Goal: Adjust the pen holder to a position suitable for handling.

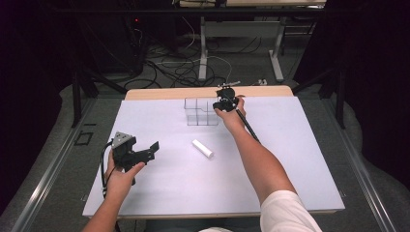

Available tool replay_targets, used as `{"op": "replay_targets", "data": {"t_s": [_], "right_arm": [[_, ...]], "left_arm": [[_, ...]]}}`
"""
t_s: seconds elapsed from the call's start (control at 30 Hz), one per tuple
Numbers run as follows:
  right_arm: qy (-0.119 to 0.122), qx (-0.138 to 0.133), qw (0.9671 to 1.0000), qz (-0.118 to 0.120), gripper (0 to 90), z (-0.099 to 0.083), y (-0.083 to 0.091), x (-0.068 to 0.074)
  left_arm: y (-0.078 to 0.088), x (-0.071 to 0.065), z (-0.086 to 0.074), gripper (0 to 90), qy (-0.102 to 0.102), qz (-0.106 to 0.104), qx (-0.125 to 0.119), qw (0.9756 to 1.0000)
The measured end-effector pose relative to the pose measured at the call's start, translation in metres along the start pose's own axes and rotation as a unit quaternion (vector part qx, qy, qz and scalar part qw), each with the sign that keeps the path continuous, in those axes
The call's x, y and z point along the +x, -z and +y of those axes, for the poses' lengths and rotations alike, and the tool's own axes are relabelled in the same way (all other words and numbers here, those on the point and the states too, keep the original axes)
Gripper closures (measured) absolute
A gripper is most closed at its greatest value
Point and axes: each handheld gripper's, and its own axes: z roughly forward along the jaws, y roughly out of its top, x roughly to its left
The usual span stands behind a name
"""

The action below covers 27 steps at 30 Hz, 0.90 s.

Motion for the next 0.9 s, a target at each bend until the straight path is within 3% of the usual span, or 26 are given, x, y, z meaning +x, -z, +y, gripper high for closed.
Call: {"op": "replay_targets", "data": {"t_s": [0.47, 0.6, 0.9], "right_arm": [[-0.014, -0.001, 0.9998, -0.012, 70.9, -0.0008, -0.0068, 0.0068], [0.0, 0.001, 0.9996, -0.027, 73.2, -0.0013, -0.01, 0.0097], [-0.009, 0.003, 0.9992, -0.04, 78.4, -0.0011, -0.0089, 0.0101]], "left_arm": [[-0.0003, -0.0014, -0.0004, 3.9, -0.002, -0.002, 0.0, 1.0], [-0.0005, -0.0012, -0.0004, 4.0, -0.001, -0.003, 0.001, 1.0], [-0.0007, -0.001, -0.0005, 4.0, -0.001, -0.003, 0.002, 1.0]]}}
